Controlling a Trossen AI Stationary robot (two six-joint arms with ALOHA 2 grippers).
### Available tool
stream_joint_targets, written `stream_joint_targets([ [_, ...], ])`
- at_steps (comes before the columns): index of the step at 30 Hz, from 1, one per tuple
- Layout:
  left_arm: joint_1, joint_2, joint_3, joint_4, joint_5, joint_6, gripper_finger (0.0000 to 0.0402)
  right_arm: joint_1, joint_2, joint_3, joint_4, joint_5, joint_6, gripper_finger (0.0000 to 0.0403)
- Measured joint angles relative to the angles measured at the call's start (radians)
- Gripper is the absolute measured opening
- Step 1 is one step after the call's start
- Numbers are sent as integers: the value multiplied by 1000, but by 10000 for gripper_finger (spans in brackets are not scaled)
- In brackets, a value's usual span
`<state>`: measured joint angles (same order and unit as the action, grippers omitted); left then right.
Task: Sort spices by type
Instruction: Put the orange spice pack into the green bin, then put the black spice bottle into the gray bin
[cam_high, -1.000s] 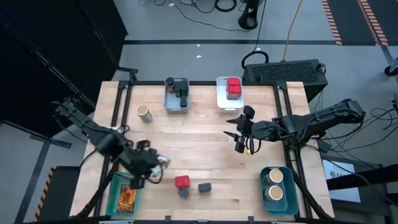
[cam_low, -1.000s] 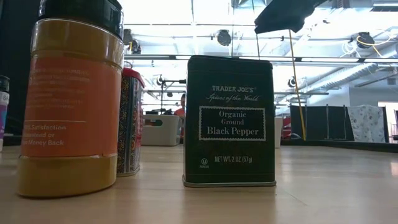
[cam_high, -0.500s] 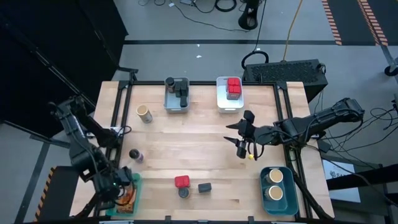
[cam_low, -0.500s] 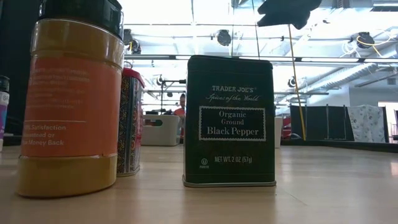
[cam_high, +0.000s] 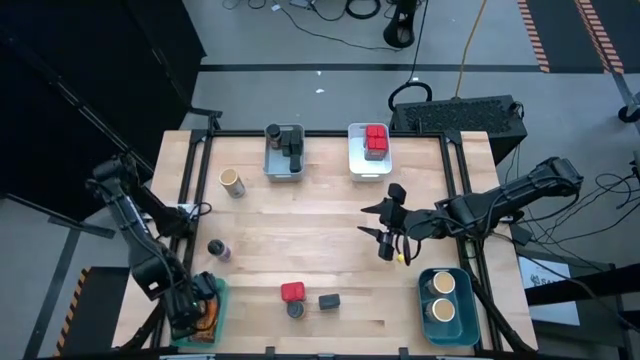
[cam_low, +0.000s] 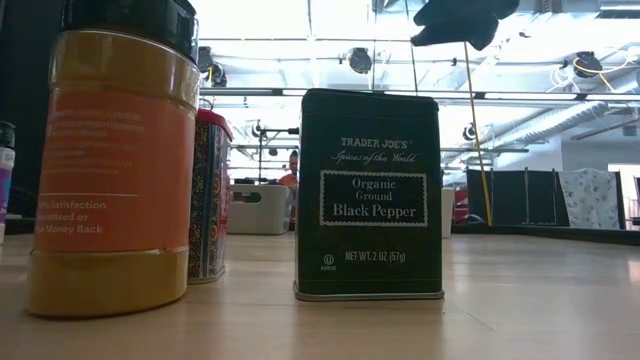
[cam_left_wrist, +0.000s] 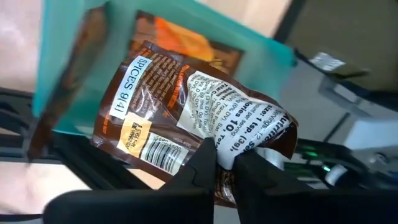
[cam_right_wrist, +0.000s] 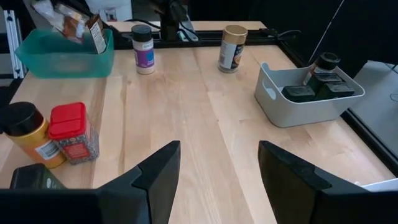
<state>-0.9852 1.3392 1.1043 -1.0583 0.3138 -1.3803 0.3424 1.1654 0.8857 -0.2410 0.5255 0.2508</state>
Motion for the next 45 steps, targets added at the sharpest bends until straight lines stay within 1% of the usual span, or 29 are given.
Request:
stream_joint_targets([
  [7,0,0,-63,3,-19,-21,71,0,3,0,6,-1,17,199],
  [12,0,0,-65,5,15,-52,93,0,3,0,6,-3,18,199],
  [19,4,0,-65,5,19,-50,135,0,3,0,5,-3,19,199],
  [24,19,0,-56,3,22,-45,144,0,3,0,13,1,8,199],
  [26,23,0,-42,5,5,-43,144,0,3,0,45,1,-12,199],
  [28,24,0,-26,4,-45,-22,144,3,3,0,76,2,-32,199],
  [34,28,-1,22,6,-301,112,144,13,3,0,111,3,-44,199],
  [39,50,-1,25,5,-465,237,144,14,22,0,142,21,-21,199],
  [42,63,-1,25,5,-608,337,144,28,70,10,154,49,-54,199],
  [45,66,-1,25,6,-777,407,144,45,140,78,149,49,-60,199],
])
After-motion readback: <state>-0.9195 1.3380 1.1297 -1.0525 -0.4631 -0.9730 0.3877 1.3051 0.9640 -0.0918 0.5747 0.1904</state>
